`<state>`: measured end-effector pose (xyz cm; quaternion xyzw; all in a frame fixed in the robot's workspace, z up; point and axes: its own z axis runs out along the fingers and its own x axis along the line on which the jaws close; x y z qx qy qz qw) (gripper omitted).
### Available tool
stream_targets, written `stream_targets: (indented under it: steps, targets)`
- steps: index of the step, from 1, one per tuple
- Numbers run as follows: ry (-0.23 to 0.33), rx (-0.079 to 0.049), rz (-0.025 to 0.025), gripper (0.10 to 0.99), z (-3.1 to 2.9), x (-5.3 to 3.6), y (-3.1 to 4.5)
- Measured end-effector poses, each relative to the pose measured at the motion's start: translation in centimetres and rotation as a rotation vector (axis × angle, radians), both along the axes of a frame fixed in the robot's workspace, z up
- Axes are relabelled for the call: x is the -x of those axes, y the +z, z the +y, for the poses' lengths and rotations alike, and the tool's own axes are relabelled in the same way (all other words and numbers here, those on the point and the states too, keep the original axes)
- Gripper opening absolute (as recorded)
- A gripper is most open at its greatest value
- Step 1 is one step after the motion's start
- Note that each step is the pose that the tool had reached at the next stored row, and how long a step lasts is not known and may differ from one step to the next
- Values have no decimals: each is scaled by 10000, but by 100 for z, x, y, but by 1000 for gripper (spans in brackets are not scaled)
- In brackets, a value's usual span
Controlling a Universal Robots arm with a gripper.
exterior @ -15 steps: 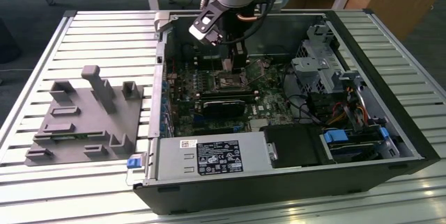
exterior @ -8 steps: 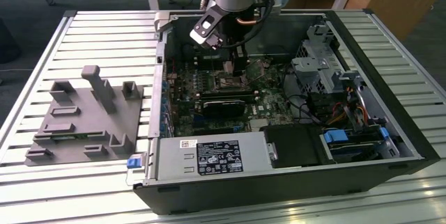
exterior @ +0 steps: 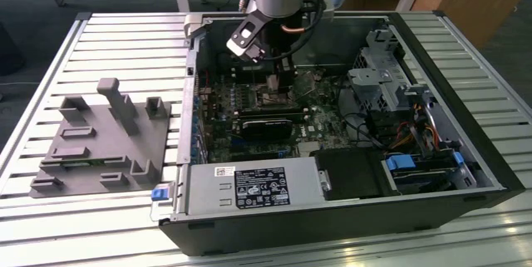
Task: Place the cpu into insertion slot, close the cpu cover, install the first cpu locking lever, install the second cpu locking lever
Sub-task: 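Place the cpu into insertion slot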
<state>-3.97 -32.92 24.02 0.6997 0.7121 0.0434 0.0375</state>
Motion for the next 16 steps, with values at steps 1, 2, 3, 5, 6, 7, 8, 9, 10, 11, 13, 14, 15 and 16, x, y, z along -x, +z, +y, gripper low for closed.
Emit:
stream_targets:
  steps: [1,2,3,5,6,7,8,9,10,11,13,14,15,16]
  targets:
    - [0,0,0,537,1,1,-7]
    - [-1,-1,0,537,1,1,-15]
    - [-2,0,0,537,1,2,-22]
    - [-4,0,0,537,1,7,-37]
    - [-4,-1,0,537,1,10,-42]
    - [-3,1,0,537,1,17,-45]
    - [-3,1,1,537,1,26,-48]
    - [-3,1,0,537,1,35,-51]
    - [-3,-1,-1,537,2,43,-54]
    - [-4,-2,-1,537,3,49,-57]
    - [-4,-1,-1,537,5,57,-64]
    - [-4,0,0,537,6,60,-68]
    - [-4,-1,0,537,8,62,-73]
    - [-4,0,0,537,11,64,-80]
